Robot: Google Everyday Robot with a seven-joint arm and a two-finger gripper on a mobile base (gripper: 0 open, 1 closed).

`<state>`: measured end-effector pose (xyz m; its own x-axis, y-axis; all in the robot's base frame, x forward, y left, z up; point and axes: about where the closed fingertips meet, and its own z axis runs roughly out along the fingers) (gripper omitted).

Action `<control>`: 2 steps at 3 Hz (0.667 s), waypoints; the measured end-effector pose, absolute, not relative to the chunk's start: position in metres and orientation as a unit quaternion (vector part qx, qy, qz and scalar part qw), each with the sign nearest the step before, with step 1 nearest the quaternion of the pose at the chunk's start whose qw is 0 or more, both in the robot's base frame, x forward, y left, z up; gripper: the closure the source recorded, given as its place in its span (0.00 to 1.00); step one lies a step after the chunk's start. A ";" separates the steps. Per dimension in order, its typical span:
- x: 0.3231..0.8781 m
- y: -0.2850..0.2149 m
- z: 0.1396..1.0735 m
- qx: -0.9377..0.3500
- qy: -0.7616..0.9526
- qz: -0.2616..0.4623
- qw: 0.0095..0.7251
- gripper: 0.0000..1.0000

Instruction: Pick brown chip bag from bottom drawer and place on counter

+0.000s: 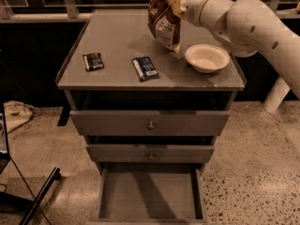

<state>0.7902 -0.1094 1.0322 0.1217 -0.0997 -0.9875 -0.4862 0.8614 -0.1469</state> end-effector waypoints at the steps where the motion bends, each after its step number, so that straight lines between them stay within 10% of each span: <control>1: 0.790 -0.110 1.032 -0.225 0.649 0.135 0.714 0.81; 2: 0.790 -0.110 1.032 -0.225 0.649 0.135 0.714 0.57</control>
Offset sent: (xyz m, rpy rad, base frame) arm 0.0002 -0.0004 0.0000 0.0001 0.0000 -0.0012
